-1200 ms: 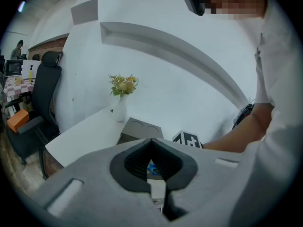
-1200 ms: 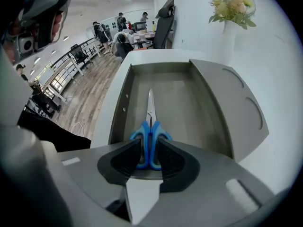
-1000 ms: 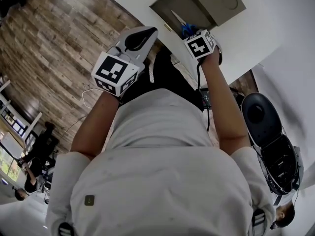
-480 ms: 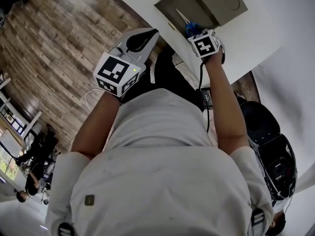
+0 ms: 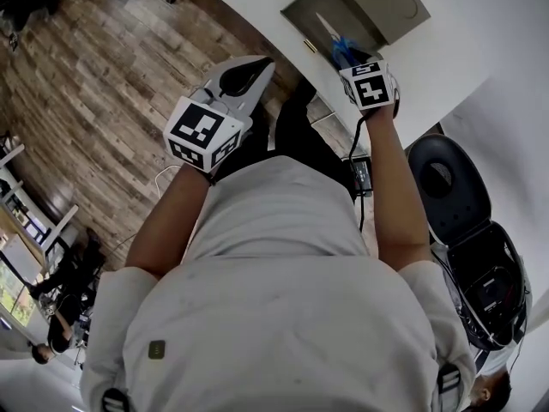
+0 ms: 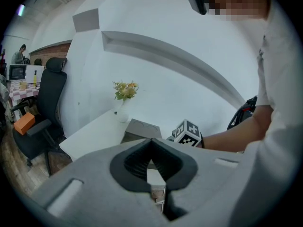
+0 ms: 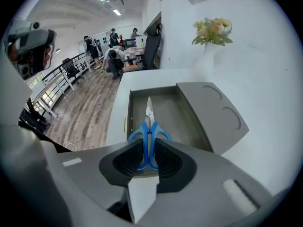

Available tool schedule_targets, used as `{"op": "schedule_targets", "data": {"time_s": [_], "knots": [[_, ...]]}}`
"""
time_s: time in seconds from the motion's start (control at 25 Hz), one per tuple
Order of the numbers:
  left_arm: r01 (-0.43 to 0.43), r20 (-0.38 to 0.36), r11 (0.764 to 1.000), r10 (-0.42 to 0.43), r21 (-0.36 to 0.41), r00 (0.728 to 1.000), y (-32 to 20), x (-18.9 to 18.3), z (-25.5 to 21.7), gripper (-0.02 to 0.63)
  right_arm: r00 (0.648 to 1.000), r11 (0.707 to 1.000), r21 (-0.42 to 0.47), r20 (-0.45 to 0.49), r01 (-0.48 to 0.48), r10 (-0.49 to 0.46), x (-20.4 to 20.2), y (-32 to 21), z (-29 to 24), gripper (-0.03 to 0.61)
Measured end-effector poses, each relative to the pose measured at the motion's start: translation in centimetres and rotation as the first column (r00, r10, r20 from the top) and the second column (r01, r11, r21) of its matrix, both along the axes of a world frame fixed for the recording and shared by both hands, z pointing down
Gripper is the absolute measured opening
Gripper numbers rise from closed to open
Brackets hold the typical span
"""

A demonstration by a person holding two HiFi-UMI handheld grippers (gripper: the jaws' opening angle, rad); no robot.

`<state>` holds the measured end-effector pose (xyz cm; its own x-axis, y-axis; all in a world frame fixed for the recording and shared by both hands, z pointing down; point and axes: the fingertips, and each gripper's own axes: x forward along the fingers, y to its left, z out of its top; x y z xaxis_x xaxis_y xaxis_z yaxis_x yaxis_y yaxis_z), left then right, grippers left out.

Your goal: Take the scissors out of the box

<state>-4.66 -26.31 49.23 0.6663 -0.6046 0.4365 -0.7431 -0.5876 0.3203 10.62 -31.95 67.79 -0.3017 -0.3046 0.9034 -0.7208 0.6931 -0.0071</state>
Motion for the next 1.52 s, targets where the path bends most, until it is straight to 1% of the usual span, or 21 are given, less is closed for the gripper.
{"op": "schedule_targets", "data": {"time_s": [0.16,0.32,0.52,0.64,0.72,0.84,0.96,1.04,1.2,1.36,1.52], "knots": [[-0.022,-0.004,0.999,0.022,0.026,1.0,1.5,-0.9,-1.7,0.002,0.999,0.998,0.062,0.024,-0.033,0.031,-0.7,1.0,-3.1,0.097],[-0.048,-0.01,0.997,0.049,0.059,0.999,3.0,-1.9,-3.8,0.002,0.996,0.988,0.135,0.061,-0.073,0.065,-1.6,2.2,-7.0,0.097],[-0.088,-0.02,0.991,0.091,0.105,0.996,5.4,-3.2,-6.1,0.002,0.981,0.967,0.207,0.151,-0.148,0.118,-3.1,5.1,-12.3,0.097],[-0.122,-0.025,0.982,0.126,0.141,0.992,6.5,-3.8,-7.5,0.002,0.968,0.944,0.262,0.203,-0.199,0.147,-3.8,6.7,-15.7,0.097],[-0.143,-0.028,0.976,0.15,0.164,0.988,6.2,-4.2,-7.9,0.002,0.96,0.926,0.302,0.229,-0.227,0.161,-4.3,6.8,-17.5,0.097],[-0.165,-0.035,0.969,0.174,0.183,0.984,5.9,-5.1,-8.4,0.002,0.948,0.897,0.358,0.271,-0.261,0.168,-5.1,7.4,-20.1,0.097],[-0.183,-0.049,0.963,0.196,0.199,0.979,7.3,-5.4,-9.9,0.002,0.936,0.866,0.408,0.311,-0.289,0.166,-5.4,9.9,-23.2,0.097],[-0.196,-0.052,0.957,0.211,0.215,0.976,7.9,-5.3,-11.0,0.002,0.923,0.853,0.421,0.35,-0.308,0.161,-5.6,11.4,-25.1,0.097],[-0.219,-0.051,0.948,0.236,0.231,0.97,8.5,-5.1,-12.2,0.002,0.884,0.849,0.398,0.442,-0.348,0.155,-6.2,13.5,-28.1,0.097],[-0.228,-0.043,0.945,0.244,0.237,0.969,9.0,-4.7,-12.7,0.002,0.875,0.828,0.437,0.468,-0.353,0.126,-5.8,14.5,-30.8,0.097],[-0.216,-0.033,0.948,0.23,0.236,0.973,9.4,-3.2,-13.1,0.002,0.872,0.806,0.474,0.478,-0.354,0.102,-3.5,15.1,-32.8,0.097]]}}
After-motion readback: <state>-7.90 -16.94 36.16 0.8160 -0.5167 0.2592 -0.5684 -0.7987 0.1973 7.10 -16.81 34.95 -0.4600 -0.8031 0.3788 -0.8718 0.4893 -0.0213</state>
